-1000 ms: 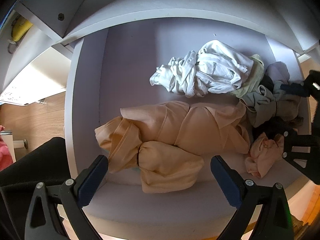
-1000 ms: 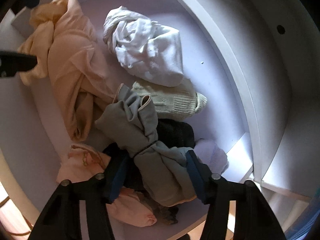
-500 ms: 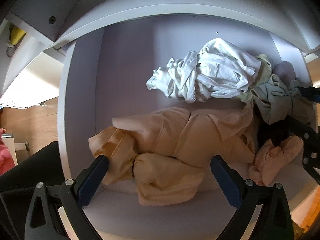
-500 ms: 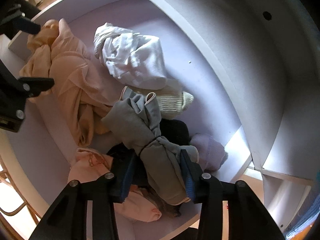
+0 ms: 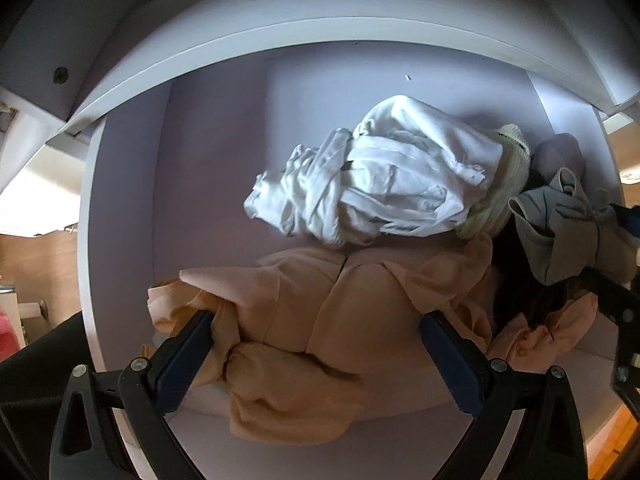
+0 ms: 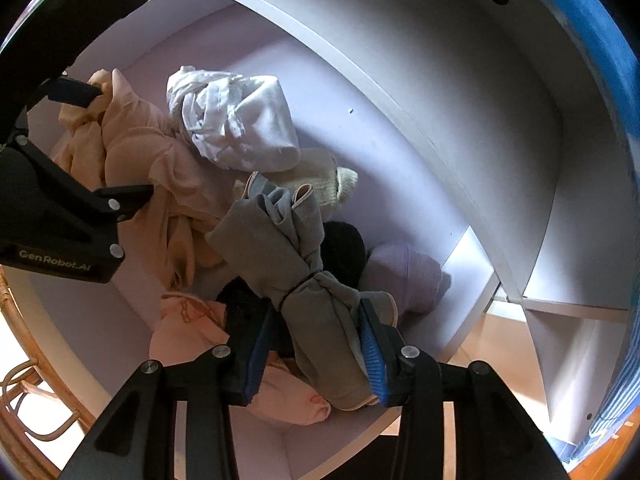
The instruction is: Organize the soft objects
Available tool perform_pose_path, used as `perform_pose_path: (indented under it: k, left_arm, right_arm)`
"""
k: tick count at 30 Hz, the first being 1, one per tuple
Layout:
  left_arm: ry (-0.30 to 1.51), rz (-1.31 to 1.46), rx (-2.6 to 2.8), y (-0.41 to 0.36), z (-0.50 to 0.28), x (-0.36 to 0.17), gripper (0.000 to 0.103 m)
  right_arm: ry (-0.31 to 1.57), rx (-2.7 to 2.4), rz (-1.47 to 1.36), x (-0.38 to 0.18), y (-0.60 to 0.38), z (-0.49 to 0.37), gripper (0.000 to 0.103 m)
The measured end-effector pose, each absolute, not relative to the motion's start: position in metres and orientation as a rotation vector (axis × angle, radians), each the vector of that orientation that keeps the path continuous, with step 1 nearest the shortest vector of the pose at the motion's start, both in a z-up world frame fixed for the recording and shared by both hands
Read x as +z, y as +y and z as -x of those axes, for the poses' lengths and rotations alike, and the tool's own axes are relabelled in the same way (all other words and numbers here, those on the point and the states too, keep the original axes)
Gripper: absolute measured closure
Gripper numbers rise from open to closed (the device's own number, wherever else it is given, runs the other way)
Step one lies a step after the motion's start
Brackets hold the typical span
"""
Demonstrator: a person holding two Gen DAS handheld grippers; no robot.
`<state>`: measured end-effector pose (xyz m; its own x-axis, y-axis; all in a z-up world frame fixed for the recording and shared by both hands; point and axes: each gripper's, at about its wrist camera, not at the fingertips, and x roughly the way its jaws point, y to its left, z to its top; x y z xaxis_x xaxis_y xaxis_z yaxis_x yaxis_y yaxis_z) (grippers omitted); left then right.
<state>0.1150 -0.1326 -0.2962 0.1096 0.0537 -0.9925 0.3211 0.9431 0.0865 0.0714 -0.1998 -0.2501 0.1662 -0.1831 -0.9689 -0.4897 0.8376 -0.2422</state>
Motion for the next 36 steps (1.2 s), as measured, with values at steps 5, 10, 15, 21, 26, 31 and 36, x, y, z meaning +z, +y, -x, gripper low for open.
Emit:
perform_pose_path:
  k: [5,10,15,21,26,31,36]
  left_arm:
    - [1.443,-0.311,-0.215,-0.146,-0.121,-0.303,0.000]
    - [1.433,-0.333,-0.231,-0.163,-0.119,-0.308,0.000]
    - [1.428,-0.340,-0.248,-0.175,-0.110,-0.310,0.000]
    - [1.445,-0.311,-0.260,-0.170,-0.100,-0.310,0.000]
    - [1.461,-0.272,-0.262,-0.154,-0.091,-0.310,0.000]
    - [1.479,-0.233,-0.286,-0.149,-0.082,-0.313,0.001]
    - [1.444,-0.212,-0.337,-0.156,-0.081,-0.310,0.000]
  right_arm:
    - [1.412,0.223,0.588,-0.256,-0.201,-0.074,0.062]
    - [1.412,0.213,0.587,-0.254,-0.199,-0.074,0.062]
    - [1.415,0.207,0.584,-0.256,-0.197,-0.074,0.062]
    - [1.415,0.193,0.573,-0.259,-0.203,-0.071,0.062]
    - [1.416,0.165,0.526,-0.247,-0.212,-0.066,0.062]
    - [1.413,0.154,0.473,-0.242,-0.221,-0.064,0.062]
    - [1.413,0.165,0.460,-0.246,-0.224,-0.069,0.062]
